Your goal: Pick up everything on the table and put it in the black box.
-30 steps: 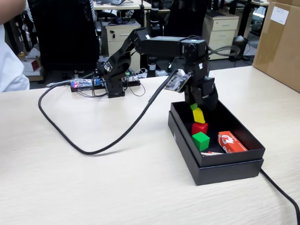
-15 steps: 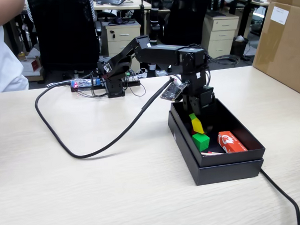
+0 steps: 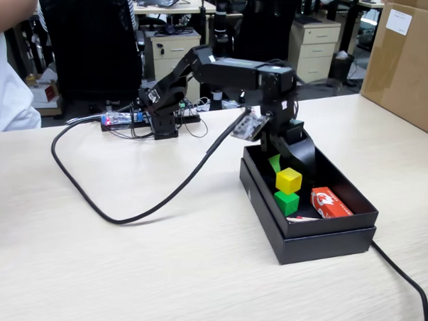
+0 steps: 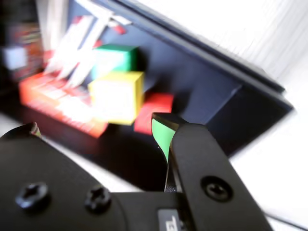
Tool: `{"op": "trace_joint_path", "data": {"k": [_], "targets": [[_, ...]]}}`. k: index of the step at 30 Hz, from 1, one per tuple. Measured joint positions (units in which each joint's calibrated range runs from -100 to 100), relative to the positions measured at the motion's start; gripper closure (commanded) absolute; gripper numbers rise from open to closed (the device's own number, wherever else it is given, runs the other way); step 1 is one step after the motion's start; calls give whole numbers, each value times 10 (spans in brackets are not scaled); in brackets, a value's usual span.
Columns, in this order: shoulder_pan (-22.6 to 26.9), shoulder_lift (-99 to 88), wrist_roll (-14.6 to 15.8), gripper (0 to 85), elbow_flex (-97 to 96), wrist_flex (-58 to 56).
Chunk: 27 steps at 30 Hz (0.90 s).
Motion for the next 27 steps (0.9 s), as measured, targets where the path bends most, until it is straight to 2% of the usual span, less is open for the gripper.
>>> {"op": "trace_joint_path", "data": {"k": [4, 9, 15, 20, 27], "targets": [[-6, -173, 0, 387, -23, 0], [-43, -373, 0, 354, -154, 0], [-92, -544, -8, 352, -336, 4], [-124, -682, -24, 351, -531, 84], [-147, -878, -31, 348, -761, 181]]}}
